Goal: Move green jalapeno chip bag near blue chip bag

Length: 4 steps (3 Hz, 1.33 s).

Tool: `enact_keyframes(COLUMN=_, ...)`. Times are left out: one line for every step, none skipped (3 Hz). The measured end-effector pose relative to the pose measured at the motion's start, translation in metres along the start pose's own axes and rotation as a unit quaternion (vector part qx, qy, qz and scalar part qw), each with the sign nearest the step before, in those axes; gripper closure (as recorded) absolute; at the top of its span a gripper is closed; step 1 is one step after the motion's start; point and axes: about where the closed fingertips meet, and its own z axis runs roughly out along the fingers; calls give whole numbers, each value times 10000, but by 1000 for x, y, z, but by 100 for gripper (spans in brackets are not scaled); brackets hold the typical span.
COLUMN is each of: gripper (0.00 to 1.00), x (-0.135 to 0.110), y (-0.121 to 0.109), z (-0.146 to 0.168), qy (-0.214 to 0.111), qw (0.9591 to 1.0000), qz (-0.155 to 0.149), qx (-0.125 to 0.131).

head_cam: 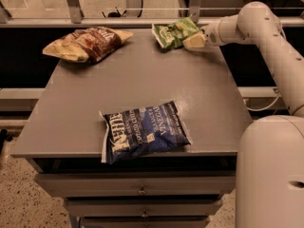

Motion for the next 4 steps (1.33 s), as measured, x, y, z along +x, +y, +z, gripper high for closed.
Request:
enact_keyframes(gripper=62, x=0, y=-4, z=-7, qy=35, qw=9999, qz=-84, qx=146)
enact_keyframes(gripper=86, x=-3, y=-2, z=-16, qy=2, qw=9996, qz=-170, qx=217)
enact_keyframes(gripper=100, x=-12, y=13, z=-36, qy=-138, qw=9994, qz=-302, qx=91)
enact_keyframes(gripper=100, x=-18, y=37, z=-67, qy=-328, qw=9977, qz=-536, qx=-244)
